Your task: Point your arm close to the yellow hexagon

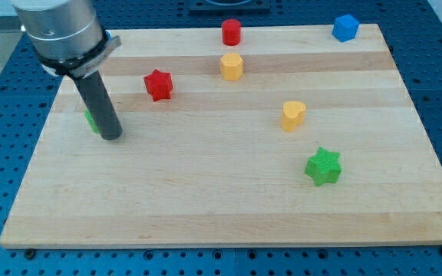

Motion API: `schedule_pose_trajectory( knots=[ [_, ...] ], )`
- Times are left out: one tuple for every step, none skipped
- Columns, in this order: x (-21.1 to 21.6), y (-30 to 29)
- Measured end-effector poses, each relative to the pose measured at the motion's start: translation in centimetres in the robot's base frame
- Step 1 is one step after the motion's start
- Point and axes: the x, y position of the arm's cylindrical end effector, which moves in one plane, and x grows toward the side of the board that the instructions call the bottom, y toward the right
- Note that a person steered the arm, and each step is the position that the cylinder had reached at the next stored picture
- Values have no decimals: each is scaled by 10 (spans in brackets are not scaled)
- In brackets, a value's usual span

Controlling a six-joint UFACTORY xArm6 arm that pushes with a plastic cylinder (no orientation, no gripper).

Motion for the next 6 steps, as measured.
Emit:
schedule_pose_trajectory(
  knots=[
    [-12, -17],
    [-14, -20],
    [3, 2],
    [33, 24],
    [48, 26],
    [49, 28]
  ],
)
